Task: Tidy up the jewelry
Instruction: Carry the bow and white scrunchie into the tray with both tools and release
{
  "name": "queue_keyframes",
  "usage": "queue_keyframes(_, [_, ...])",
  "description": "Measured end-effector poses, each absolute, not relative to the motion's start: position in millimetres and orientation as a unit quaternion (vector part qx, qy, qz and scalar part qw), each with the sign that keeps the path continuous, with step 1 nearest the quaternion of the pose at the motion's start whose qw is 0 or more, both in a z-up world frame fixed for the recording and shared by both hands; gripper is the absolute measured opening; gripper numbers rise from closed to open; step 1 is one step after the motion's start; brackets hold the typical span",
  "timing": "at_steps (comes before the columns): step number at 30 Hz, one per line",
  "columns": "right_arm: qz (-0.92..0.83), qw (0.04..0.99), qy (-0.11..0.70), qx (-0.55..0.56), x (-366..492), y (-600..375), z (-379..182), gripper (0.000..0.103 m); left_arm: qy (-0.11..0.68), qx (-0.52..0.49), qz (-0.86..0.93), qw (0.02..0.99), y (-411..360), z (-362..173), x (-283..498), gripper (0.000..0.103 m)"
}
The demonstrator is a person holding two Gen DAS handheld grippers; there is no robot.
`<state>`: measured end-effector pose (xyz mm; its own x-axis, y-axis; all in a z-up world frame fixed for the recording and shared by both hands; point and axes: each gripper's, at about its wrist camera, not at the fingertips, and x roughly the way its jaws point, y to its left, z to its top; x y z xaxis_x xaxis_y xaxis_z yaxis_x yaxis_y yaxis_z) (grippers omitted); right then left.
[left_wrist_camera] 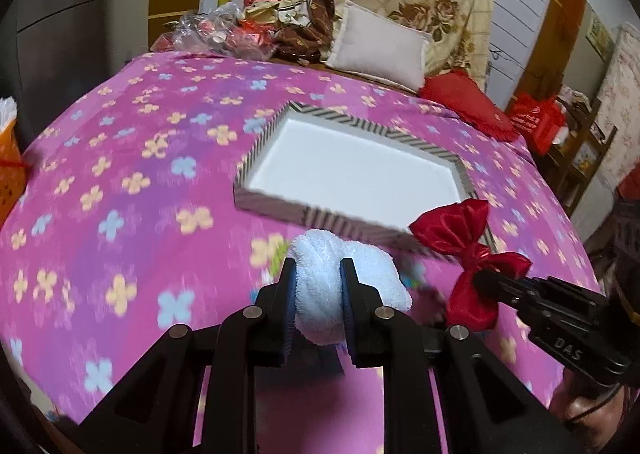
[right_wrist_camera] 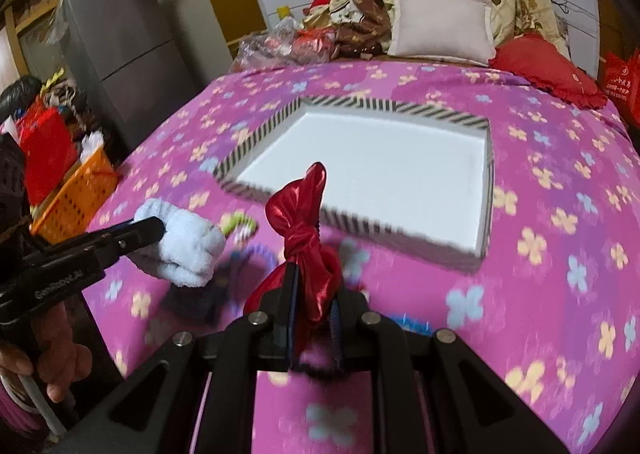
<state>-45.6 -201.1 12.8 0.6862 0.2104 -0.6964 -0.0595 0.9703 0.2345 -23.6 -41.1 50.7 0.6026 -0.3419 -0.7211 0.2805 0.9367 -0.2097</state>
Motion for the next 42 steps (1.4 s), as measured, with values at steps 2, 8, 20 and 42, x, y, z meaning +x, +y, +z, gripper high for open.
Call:
queue_keyframes(2, [0.070, 0.912, 0.389, 0.110, -26.9, -206.9, 14.3, 0.014, 0.413, -0.041, -0.167, 0.894, -43.0, 51.2, -4.4, 0.018])
queue_keyframes(8, [0.056, 0.905, 0.400, 0.131, 31.8, -219.1, 8.7, 0.014, 0.403, -0.019, -0.154, 0.902, -58.2, 58.5, 50.6, 0.018])
queue_keyframes(20, [0.019, 0.895, 0.410, 0.176, 132.3, -238.7, -6.7, 0.014, 0.415, 0.000, -0.145, 0.898, -87.5, 45.3, 147.5, 0.018])
queue_keyframes(42, [0.000, 0.853, 0.445, 0.273, 208.2, -255.9, -60.8, 0.014, 0.441, 0.030, -0.109, 0.891, -101.2, 3.7, 216.4, 0.020])
